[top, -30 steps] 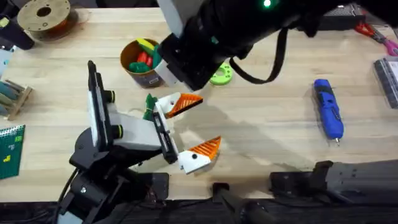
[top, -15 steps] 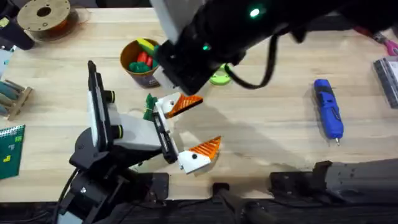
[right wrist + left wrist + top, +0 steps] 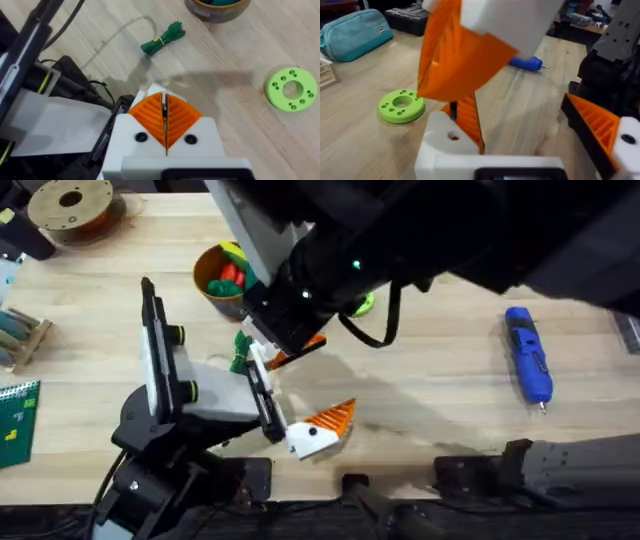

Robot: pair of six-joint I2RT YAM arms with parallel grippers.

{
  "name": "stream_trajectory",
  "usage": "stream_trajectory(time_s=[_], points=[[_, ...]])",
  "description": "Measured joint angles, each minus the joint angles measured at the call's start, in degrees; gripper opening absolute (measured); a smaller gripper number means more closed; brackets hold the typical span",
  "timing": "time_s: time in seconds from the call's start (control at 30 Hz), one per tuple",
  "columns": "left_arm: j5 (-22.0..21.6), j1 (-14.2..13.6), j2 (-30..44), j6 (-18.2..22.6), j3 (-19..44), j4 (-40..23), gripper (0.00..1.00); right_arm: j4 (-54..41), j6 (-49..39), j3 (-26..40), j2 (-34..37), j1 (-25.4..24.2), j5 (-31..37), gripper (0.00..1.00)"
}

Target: Pick up the gripper from the table and insert it into the empty holder that is missing its gripper. Then pick up a screw, insert it into the mounting hole, and use the screwdriver to tighten it. Finally, clean up the table by picking up the vegetable and placing it into the bucket.

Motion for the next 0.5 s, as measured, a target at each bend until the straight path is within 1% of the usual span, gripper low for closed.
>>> stream_trajectory(time_s=[0.5], points=[[0.00, 0.00, 0.00, 0.00, 0.00, 0.00, 0.987, 0.39, 0.39, -0.87, 0.00, 0.00, 0.00, 0.007]])
